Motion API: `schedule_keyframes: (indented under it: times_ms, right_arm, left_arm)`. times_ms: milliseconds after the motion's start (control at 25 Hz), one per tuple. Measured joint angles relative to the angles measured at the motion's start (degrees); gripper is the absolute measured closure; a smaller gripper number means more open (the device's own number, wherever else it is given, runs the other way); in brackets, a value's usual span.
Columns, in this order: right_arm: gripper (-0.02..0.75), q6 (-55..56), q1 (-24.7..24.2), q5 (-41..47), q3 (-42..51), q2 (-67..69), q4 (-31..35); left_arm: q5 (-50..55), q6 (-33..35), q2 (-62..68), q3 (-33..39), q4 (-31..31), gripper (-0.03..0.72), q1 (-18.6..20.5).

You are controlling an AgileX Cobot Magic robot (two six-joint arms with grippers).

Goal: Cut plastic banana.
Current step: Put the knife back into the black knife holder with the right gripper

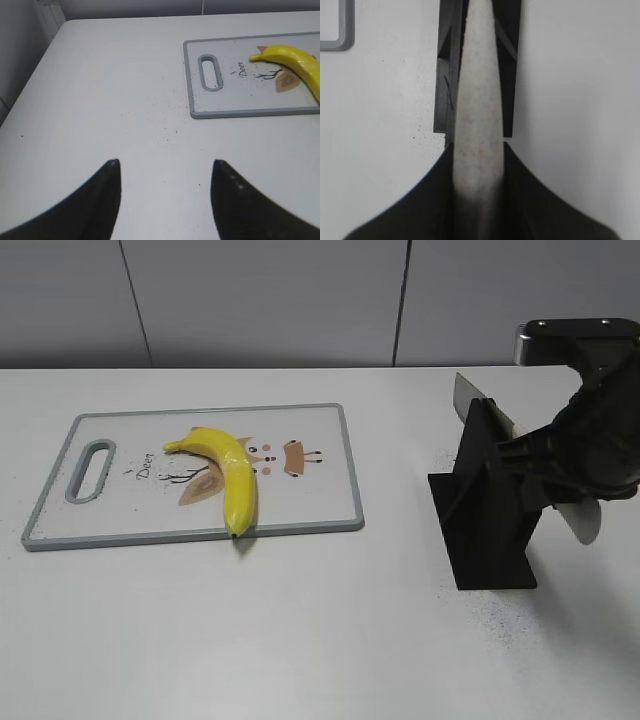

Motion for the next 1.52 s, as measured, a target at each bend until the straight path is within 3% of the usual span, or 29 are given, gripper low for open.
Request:
schedule_keyframes:
  times_ms: [160, 240, 360, 440, 720, 1000, 1520]
  right_arm:
    - [0.528, 0.11, 0.00, 0.08, 0.00, 0.33, 2.40]
    - [0.414, 0.11, 0.00, 0.08, 0.00, 0.33, 3.44]
    - [0.167, 0.06, 0.00, 0.20, 0.00, 0.33, 4.13]
    - [0.096, -0.16, 0.00, 1.22, -0.22, 0.33, 4.34]
    - [0.087, -4.02, 0.00, 3.93, -3.39, -5.64, 4.52]
    - [0.111, -19.18, 0.00, 6.59, -3.54, -20.63, 5.32]
    - [0.144, -24.10, 0.00, 12.05, 18.51, -53.31, 5.80]
  left_arm:
    - [0.00, 0.00, 0.00, 0.00, 0.00, 0.136, 0.00]
    - [0.00, 0.00, 0.00, 0.00, 0.00, 0.136, 0.00]
    - [0.00, 0.00, 0.00, 0.00, 0.00, 0.136, 0.00]
    - [0.00, 0.00, 0.00, 0.00, 0.00, 0.136, 0.00]
    - [0.00, 0.00, 0.00, 0.00, 0.00, 0.140, 0.00]
    - [0.00, 0.00, 0.00, 0.00, 0.00, 0.142, 0.00]
    - [0.00, 0.00, 0.00, 0.00, 0.00, 0.144, 0.00]
